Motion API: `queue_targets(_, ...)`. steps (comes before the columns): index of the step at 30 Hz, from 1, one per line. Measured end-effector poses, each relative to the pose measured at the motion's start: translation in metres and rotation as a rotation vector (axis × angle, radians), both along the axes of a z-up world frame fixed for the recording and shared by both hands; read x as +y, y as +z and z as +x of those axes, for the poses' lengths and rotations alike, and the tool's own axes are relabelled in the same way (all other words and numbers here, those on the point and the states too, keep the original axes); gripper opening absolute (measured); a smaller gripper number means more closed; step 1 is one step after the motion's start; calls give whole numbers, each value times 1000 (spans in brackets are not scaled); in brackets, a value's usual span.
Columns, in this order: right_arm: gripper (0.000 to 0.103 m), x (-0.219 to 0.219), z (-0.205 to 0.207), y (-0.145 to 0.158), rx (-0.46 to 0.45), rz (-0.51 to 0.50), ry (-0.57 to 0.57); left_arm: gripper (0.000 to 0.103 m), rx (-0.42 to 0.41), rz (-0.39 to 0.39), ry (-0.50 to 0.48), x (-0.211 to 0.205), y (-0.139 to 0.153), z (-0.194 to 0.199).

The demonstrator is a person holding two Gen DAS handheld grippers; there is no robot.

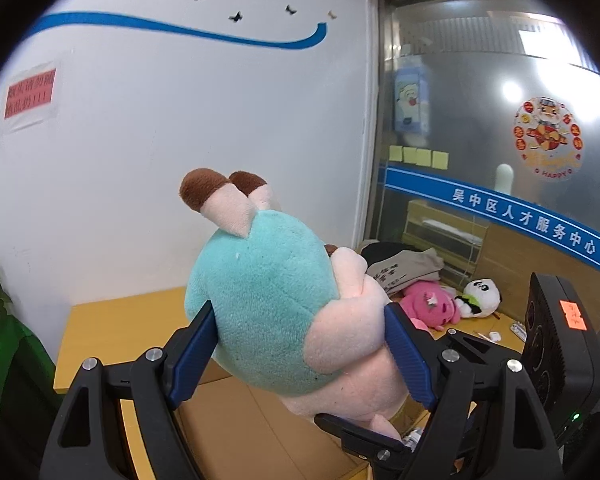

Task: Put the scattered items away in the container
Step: 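Lift the plush pig with both grippers and carry it over the box, then lower the plush pig into the box and open both grippers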

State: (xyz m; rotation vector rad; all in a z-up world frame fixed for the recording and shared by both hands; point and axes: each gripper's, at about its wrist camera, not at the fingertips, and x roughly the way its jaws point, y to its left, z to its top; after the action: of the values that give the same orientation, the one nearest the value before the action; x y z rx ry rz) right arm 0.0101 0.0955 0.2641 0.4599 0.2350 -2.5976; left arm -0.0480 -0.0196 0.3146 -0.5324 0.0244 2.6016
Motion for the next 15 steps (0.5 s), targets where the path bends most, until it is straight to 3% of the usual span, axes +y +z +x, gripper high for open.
queue_targets(8, 73, -25, -108, -38, -197, -60, 18, 81, -162, -43, 13, -25, -51, -111)
queue_targets(15, 73, -43, -194, -115, -447, -103, -8, 81, -364, -86, -6, -37, -142, -197)
